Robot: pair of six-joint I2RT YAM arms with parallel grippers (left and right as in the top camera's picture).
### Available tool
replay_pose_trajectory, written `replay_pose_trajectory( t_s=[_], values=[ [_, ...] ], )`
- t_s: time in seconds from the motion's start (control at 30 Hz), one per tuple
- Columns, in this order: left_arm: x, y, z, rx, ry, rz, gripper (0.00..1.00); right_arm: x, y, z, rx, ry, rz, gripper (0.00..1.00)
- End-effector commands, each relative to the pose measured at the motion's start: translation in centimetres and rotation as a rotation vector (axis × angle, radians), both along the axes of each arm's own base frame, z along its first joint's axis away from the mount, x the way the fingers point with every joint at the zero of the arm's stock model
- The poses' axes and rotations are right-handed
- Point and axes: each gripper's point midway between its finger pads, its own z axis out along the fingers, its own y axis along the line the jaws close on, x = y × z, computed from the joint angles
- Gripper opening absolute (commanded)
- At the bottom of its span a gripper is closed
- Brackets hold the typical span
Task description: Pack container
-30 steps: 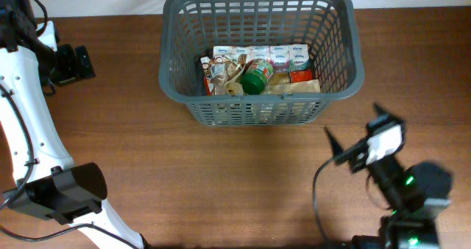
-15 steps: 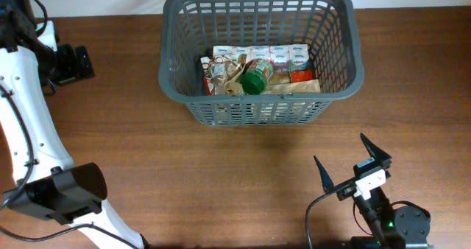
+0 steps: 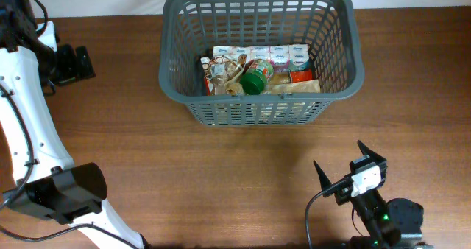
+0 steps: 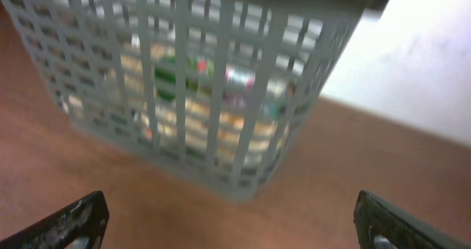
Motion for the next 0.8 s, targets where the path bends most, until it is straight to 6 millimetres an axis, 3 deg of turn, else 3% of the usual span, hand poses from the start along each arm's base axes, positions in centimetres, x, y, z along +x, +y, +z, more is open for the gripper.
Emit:
replay_pose_trajectory(
  t_s=[0.0, 0.2, 0.4, 0.77],
  values=[
    [-0.1, -0.1, 0.1, -0.012, -0.006, 0.011, 0.99, -0.2, -1.1, -1.5, 0.008, 0.061, -0.058, 0.99],
    [-0.1, -0.1, 0.1, -0.012, -0.006, 0.011, 0.99, -2.1, -0.6, -6.1, 0.014, 0.273, -0.038, 0.99],
    [-0.1, -0.1, 0.1, -0.012, -0.006, 0.011, 0.99, -2.8, -0.6, -8.8, 0.015, 0.367, -0.043, 0.99],
    [0.0, -0.1, -0.1, -0.014, -0.001, 0.011, 0.99, -2.7, -1.2, -8.9, 0.001, 0.365, -0.076, 0.99]
  ],
)
